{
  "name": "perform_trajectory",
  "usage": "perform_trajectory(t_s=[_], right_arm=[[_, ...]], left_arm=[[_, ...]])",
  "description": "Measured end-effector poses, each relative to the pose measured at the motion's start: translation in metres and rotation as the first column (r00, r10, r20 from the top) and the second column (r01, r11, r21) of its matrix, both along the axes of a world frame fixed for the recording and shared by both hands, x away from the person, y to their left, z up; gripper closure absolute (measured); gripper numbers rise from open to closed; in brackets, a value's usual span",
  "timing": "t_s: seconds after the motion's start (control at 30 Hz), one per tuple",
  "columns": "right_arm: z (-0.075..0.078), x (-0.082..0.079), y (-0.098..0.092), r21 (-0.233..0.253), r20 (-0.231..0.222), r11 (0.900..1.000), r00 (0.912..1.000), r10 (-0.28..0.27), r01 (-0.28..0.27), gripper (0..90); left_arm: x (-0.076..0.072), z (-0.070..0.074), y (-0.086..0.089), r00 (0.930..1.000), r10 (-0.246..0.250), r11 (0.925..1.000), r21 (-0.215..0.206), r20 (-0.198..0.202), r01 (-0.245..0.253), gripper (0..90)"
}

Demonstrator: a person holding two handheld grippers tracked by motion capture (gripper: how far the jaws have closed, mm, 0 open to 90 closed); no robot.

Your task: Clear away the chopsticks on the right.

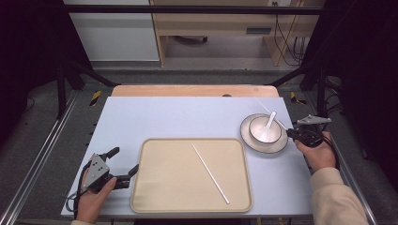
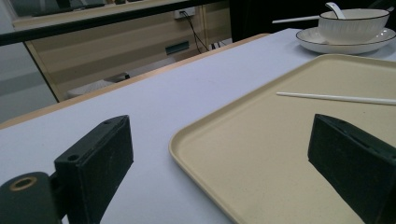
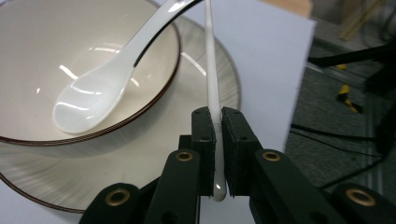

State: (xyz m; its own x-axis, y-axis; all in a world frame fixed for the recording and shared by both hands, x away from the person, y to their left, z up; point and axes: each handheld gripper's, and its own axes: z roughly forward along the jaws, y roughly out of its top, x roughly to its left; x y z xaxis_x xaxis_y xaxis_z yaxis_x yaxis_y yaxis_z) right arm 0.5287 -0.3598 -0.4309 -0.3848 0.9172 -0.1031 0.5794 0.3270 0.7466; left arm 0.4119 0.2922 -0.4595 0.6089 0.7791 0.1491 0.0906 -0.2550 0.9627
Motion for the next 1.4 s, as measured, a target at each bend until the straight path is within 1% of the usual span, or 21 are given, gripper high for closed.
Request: perform_trajectory(t_s=[0.07,0.13,0.17,0.2,0.27,0.33,0.43,0.5,0.53,0.57,0.63,0.7,0.73,0.77,0.8,0.83,0.93,1.17,1.27,1.33,1.4], right_arm=[[0.003,-0.003,-0.001,0.003,0.013,1.000,0.9997,-0.018,0.018,83.9],[0.015,-0.016,-0.003,0.006,0.073,0.996,0.9937,-0.086,0.085,83.9],[0.015,-0.016,-0.003,0.006,0.073,0.996,0.9937,-0.086,0.085,83.9],[0.025,-0.030,-0.002,0.030,0.116,0.993,0.9866,-0.115,0.112,83.9],[0.029,-0.035,0.000,0.043,0.126,0.992,0.9846,-0.121,0.116,83.9],[0.038,-0.052,0.011,0.064,0.165,0.992,0.9791,-0.118,0.109,83.9],[0.050,-0.077,0.031,0.072,0.212,0.994,0.9726,-0.094,0.080,83.9],[0.057,-0.098,0.051,0.089,0.237,0.995,0.9687,-0.072,0.052,83.9],[0.058,-0.112,0.067,0.085,0.241,0.996,0.9693,-0.046,0.026,83.9],[0.058,-0.112,0.067,0.085,0.241,0.996,0.9693,-0.046,0.026,83.9],[0.055,-0.128,0.089,0.082,0.234,0.997,0.9722,-0.007,-0.012,83.8],[0.052,-0.136,0.101,0.082,0.226,0.996,0.9741,0.011,-0.030,83.8],[0.045,-0.144,0.116,0.075,0.206,0.996,0.9777,0.039,-0.056,83.8],[0.045,-0.144,0.116,0.075,0.206,0.996,0.9777,0.039,-0.056,83.8],[0.037,-0.151,0.131,0.068,0.179,0.994,0.9815,0.068,-0.081,83.8],[0.037,-0.151,0.131,0.068,0.179,0.994,0.9815,0.068,-0.081,83.8],[0.020,-0.161,0.154,0.084,0.128,0.990,0.9867,0.101,-0.112,83.8],[0.001,-0.167,0.167,0.100,0.085,0.988,0.9902,0.111,-0.119,83.9],[-0.010,-0.168,0.172,0.106,0.049,0.987,0.9923,0.113,-0.118,83.8],[-0.015,-0.169,0.175,0.125,0.028,0.986,0.9937,0.108,-0.111,83.8],[-0.017,-0.169,0.176,0.135,0.024,0.985,0.9937,0.110,-0.112,83.8]], left_arm=[[0.000,0.001,0.001,1.0000,0.003,1.0000,-0.002,0.000,-0.003,6.3],[0.000,0.001,0.002,1.0000,0.006,1.0000,-0.002,0.003,-0.006,6.3],[0.000,0.001,0.002,1.0000,0.006,1.0000,-0.002,0.004,-0.006,6.3],[0.000,0.001,0.002,1.0000,0.008,0.9999,-0.006,0.004,-0.008,6.3],[-0.001,0.001,0.003,0.9999,0.011,0.9999,-0.010,0.003,-0.011,6.3],[0.000,0.001,0.004,0.9999,0.012,0.9999,-0.011,0.005,-0.012,6.3],[0.000,0.001,0.005,0.9999,0.016,0.9998,-0.014,0.005,-0.016,6.3],[-0.001,0.002,0.005,0.9998,0.017,0.9997,-0.016,0.006,-0.017,6.3],[-0.001,0.002,0.005,0.9998,0.017,0.9997,-0.015,0.006,-0.017,6.3],[-0.001,0.002,0.006,0.9998,0.018,0.9997,-0.014,0.007,-0.018,6.3],[-0.001,0.002,0.006,0.9998,0.018,0.9997,-0.014,0.007,-0.018,6.4],[-0.001,0.002,0.005,0.9998,0.018,0.9997,-0.014,0.008,-0.017,6.4],[-0.001,0.002,0.005,0.9998,0.018,0.9997,-0.015,0.007,-0.018,6.4],[-0.001,0.002,0.005,0.9998,0.018,0.9997,-0.015,0.007,-0.018,6.4],[-0.001,0.002,0.006,0.9998,0.018,0.9997,-0.014,0.008,-0.017,6.4],[-0.001,0.002,0.006,0.9998,0.018,0.9997,-0.014,0.008,-0.017,6.4],[-0.001,0.003,0.006,0.9998,0.019,0.9997,-0.018,0.008,-0.019,6.4],[-0.001,0.003,0.005,0.9998,0.016,0.9998,-0.015,0.007,-0.016,6.4],[-0.002,0.003,0.005,0.9999,0.014,0.9998,-0.015,0.006,-0.014,6.4],[-0.002,0.003,0.004,0.9999,0.015,0.9997,-0.017,0.007,-0.014,6.4],[-0.002,0.003,0.003,0.9999,0.012,0.9998,-0.016,0.010,-0.012,6.4]])
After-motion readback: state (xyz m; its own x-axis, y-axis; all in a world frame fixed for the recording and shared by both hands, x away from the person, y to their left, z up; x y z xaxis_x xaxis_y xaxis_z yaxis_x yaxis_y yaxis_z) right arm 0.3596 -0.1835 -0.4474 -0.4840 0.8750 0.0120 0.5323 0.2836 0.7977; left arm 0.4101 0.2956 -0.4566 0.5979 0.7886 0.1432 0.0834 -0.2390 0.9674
